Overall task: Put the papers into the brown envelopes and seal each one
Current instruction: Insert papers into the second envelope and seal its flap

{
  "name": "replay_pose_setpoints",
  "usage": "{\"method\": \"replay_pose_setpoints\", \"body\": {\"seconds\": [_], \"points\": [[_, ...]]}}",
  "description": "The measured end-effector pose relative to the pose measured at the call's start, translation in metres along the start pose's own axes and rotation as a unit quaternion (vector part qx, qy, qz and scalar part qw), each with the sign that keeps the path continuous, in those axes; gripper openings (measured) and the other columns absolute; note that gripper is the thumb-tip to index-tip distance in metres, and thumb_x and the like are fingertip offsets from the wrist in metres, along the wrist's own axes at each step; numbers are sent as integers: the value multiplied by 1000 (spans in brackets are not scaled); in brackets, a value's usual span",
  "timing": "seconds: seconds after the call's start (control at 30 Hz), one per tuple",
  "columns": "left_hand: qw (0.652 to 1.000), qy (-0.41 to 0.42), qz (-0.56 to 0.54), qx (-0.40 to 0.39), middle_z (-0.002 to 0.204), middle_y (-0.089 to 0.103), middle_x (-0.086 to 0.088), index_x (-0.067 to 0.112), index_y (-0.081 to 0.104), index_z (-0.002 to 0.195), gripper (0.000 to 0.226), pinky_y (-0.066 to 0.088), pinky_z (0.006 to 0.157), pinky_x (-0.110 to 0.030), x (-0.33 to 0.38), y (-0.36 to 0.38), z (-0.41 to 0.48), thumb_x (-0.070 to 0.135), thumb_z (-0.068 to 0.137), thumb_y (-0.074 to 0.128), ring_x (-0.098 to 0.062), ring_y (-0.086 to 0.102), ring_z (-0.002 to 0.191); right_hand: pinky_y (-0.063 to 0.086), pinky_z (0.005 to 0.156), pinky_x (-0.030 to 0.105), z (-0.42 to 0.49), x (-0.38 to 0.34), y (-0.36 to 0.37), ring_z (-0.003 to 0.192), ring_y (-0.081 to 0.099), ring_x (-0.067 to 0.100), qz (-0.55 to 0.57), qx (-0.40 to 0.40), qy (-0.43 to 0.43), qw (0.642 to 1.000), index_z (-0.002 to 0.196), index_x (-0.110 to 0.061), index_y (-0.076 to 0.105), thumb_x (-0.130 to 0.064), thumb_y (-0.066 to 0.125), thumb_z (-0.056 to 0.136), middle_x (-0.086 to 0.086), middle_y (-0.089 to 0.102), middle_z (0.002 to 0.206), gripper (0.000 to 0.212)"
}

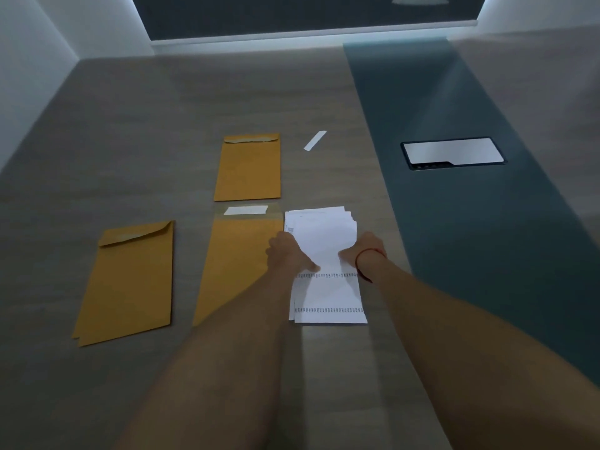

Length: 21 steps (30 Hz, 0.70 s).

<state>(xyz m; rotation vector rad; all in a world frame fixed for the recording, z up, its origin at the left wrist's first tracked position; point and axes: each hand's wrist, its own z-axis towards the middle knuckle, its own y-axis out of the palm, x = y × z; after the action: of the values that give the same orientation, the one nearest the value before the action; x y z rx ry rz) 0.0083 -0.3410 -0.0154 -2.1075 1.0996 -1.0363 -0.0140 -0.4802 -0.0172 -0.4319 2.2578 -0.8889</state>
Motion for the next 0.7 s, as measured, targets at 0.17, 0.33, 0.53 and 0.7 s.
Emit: {"method": "replay_pose_setpoints", "body": {"seconds": [0.17, 0.33, 0.53, 0.7], "points": [[997, -22, -69, -10, 130, 53, -10, 4, 40, 129, 91, 53, 95, -37, -4, 3, 2, 28, 59, 92, -28, 54, 121, 48, 65, 26, 4, 3, 2, 85, 65, 25, 83, -26, 18, 996, 108, -5, 62, -17, 67, 77, 9, 68, 103, 34], [998, -8, -65, -23, 129, 55, -10, 5, 44, 126, 80, 52, 87, -32, -1, 6, 1, 25, 63, 89, -26, 57, 119, 51, 78, 31, 3, 4, 6, 99, 64, 30, 91, -75, -24, 993, 119, -3, 57, -10, 57, 86, 12, 65, 112, 34], [998, 23, -53, 32, 136, 43, -7, 13, 39, 135, 98, 46, 101, -38, -3, 5, 1, 48, 58, 88, -27, 43, 130, 44, 66, 26, 7, 7, -5, 85, 54, 23, 134, -83, -40, 987, 123, -6, 53, -2, 47, 89, 6, 57, 97, 35], [985, 37, -165, 37, 142, 46, -4, 14, 35, 143, 100, 41, 109, -42, 1, 2, 3, 44, 62, 86, -24, 42, 134, 49, 76, 30, 10, 11, -17, 89, 57, 24, 174, -101, -37, 979, 119, -11, 51, -6, 49, 88, 9, 62, 110, 31]]}}
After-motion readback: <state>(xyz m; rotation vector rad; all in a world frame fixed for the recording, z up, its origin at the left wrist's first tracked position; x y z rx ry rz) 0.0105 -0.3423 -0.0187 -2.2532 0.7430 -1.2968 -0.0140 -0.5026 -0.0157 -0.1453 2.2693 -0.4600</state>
